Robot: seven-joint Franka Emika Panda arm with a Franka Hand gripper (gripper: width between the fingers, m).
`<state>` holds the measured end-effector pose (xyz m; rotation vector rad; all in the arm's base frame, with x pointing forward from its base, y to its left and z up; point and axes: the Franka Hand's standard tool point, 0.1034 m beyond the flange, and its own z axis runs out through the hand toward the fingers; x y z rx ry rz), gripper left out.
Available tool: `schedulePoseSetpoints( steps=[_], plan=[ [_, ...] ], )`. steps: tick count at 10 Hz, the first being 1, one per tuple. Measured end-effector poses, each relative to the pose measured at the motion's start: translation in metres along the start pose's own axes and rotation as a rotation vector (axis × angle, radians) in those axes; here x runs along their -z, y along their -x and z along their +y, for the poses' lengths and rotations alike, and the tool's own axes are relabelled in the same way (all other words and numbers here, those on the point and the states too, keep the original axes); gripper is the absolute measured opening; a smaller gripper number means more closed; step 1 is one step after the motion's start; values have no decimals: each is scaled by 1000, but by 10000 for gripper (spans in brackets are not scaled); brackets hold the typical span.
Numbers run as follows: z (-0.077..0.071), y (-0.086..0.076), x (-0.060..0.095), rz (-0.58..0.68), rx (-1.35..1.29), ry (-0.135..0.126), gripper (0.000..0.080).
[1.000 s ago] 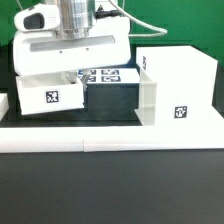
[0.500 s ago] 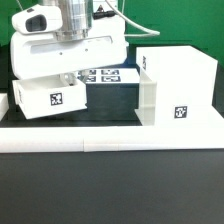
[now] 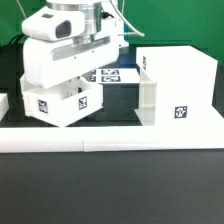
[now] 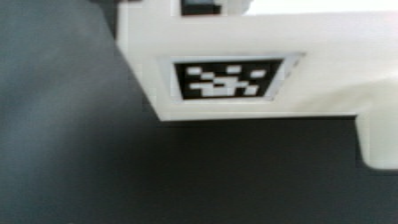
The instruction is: Assemble drawer
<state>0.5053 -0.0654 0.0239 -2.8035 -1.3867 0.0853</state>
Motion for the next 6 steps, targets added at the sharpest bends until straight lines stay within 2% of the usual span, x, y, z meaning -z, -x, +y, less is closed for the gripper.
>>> schedulePoseSetpoints(
  steps=[5,6],
  plan=[
    [3,4,0,-15,295,4,41],
    [3,1,-2,-28,392,6,41]
  ],
)
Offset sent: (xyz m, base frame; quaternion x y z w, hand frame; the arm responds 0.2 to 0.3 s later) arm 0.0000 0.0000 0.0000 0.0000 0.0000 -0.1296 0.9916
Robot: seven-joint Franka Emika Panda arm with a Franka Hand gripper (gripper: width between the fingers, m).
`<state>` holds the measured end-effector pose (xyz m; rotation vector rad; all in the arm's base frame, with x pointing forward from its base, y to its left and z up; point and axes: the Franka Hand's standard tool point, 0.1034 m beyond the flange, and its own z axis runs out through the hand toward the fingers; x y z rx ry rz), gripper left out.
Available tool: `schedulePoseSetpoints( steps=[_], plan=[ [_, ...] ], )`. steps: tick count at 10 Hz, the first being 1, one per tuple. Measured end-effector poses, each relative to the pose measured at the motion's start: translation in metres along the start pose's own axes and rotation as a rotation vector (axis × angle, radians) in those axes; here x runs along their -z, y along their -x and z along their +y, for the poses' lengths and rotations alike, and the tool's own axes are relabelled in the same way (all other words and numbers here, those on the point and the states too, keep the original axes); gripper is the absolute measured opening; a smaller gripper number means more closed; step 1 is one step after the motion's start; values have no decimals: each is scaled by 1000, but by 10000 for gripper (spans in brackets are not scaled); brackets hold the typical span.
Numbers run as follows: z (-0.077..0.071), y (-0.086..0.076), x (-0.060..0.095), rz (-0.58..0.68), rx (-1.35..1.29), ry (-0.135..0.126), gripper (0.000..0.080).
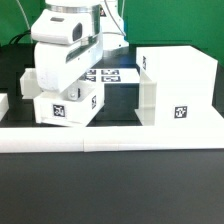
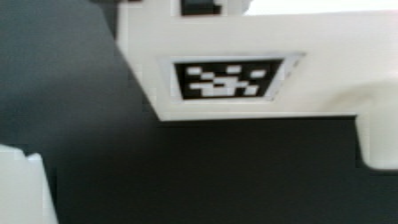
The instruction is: Assemble drawer
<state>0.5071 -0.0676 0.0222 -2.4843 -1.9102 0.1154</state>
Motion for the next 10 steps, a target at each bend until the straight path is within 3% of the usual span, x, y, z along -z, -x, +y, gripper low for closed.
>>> schedulePoseSetpoints(
  steps=[5,9,10],
  plan=[
    [2,0,-1,-21,206,2,41],
    [9,-10,2,-14,181,47,41],
    [9,-9,2,-15,177,45,41]
  ],
)
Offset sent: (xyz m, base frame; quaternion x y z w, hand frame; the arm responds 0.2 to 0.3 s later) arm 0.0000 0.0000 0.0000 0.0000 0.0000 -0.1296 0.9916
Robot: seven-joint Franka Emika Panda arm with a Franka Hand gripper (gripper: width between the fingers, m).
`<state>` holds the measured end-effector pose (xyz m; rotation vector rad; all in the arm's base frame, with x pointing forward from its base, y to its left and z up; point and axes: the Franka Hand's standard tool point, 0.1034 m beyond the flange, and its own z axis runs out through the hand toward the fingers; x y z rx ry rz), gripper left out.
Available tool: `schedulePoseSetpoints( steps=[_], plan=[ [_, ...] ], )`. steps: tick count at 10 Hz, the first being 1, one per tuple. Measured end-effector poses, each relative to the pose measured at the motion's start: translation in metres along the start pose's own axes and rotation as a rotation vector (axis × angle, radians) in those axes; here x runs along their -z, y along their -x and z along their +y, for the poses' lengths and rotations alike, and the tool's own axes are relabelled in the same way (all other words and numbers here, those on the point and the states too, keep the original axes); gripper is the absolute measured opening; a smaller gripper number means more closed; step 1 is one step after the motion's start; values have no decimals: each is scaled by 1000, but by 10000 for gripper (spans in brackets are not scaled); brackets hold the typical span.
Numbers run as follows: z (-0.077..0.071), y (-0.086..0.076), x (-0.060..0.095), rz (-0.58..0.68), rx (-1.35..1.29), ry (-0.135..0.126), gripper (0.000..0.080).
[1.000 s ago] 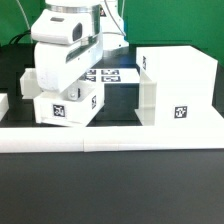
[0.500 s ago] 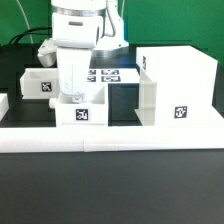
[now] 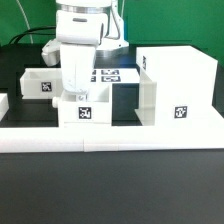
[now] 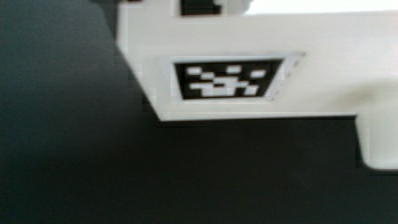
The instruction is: Assemble drawer
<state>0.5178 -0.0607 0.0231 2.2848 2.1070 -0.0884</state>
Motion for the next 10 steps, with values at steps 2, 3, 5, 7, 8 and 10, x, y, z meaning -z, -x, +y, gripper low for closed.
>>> schedulePoseSetpoints(
  steps=[2,3,5,7,8,10],
  plan=[
    [0,1,0,0,-2,-1,41],
    [0,-1,0,-1,-6,-4,41],
    [4,-13,2,-2,2,-11,41],
    [7,-22,4,1,-5,-10,41],
    [8,-21,3,5,-8,21,41],
    [6,-20,2,5,-10,17,41]
  ],
)
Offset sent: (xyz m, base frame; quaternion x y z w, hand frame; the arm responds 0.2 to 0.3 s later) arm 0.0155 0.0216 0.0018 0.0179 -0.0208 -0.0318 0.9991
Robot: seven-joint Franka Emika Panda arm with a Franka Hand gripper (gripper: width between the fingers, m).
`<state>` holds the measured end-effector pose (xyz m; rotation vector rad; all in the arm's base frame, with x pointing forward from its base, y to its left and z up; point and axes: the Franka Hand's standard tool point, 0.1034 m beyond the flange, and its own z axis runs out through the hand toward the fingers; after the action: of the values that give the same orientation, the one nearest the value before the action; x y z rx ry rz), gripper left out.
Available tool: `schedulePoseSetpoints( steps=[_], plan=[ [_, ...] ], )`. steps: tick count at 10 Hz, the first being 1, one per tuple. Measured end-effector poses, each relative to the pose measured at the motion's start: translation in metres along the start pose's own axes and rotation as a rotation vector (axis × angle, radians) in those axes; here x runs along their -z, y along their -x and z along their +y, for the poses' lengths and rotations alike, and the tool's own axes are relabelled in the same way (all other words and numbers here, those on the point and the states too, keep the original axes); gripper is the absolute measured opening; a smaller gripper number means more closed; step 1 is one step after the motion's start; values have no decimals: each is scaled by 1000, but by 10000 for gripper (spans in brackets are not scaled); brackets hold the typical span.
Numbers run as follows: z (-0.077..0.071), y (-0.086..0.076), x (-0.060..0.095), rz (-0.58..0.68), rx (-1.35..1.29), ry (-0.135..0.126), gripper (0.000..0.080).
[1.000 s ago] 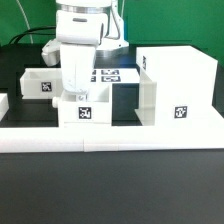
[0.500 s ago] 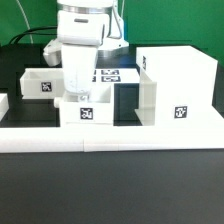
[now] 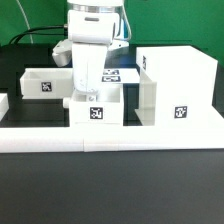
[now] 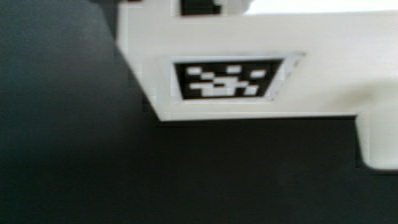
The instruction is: Assemble drawer
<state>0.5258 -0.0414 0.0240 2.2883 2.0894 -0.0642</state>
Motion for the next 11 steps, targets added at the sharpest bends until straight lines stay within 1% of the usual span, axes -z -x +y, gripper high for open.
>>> schedulePoseSetpoints(
  steps=[2,3,4,5,6,10,11],
  plan=[
    [-1,-3,-3,0,5,-5,41],
    [-1,-9,-3,1,9,-6,41],
    [-1,-14,-3,-2,11,-26,41],
    [2,-18,-5,-4,10,-42,41],
    [3,-20,-6,-3,5,-38,41],
    [2,-19,-6,-3,3,-40,41],
    [3,-20,-6,-3,11,-31,41]
  ],
)
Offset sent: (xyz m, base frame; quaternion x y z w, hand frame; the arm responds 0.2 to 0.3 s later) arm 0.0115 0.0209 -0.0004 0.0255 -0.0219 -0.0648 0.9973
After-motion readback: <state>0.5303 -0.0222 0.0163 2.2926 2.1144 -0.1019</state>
